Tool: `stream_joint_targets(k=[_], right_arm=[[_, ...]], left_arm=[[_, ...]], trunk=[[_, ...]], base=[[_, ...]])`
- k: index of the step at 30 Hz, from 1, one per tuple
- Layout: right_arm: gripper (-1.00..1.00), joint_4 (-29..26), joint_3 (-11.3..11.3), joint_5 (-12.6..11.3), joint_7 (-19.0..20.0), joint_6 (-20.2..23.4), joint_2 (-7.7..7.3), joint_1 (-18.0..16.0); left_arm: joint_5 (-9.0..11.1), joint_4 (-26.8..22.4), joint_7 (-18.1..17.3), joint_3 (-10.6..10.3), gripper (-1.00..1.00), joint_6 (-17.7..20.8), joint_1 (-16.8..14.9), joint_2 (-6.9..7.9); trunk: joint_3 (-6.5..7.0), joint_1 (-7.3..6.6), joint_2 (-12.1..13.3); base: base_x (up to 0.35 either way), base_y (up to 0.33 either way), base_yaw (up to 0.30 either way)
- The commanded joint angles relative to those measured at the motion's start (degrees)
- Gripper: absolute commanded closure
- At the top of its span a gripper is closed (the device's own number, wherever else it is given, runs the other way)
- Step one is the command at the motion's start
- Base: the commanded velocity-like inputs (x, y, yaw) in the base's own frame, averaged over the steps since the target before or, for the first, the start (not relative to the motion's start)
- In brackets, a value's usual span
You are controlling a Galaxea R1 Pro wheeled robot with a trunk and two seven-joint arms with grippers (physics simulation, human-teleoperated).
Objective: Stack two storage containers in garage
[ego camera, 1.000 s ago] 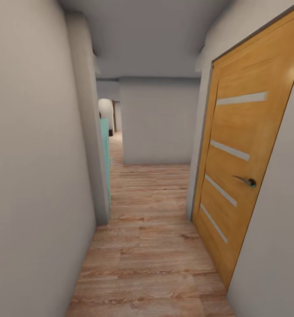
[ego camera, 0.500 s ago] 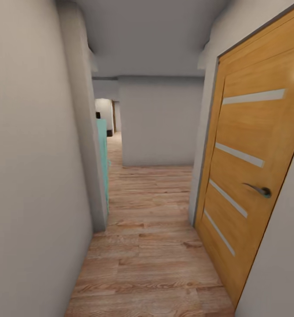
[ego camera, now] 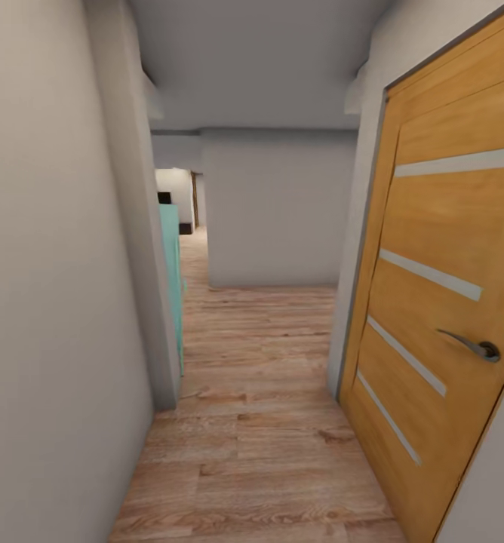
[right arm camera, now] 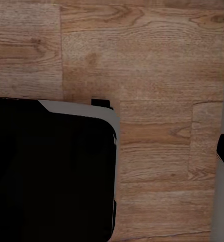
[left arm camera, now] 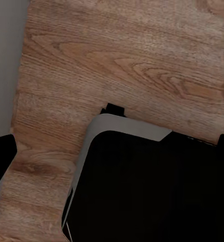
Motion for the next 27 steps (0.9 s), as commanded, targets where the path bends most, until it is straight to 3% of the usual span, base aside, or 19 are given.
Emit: stream_joint_targets(k=[1,27], right_arm=[[-1.00,0.2,-0.1,0.6,-0.3,-0.3,0.00,-0.1],[-1.00,0.2,-0.1,0.6,-0.3,-0.3,-0.01,-0.1]], left_arm=[[0.2,0.0,0.1,0.1,-1.00,0.0,0.0,0.02],[0.1,0.0,0.1,0.1,-1.00,-0.5,0.0,-0.02]], trunk=[[-0.05,0.05,0.0],[-0.05,0.05,0.0]], base=[[0.323,0.000,0.000],[0.323,0.000,0.000]])
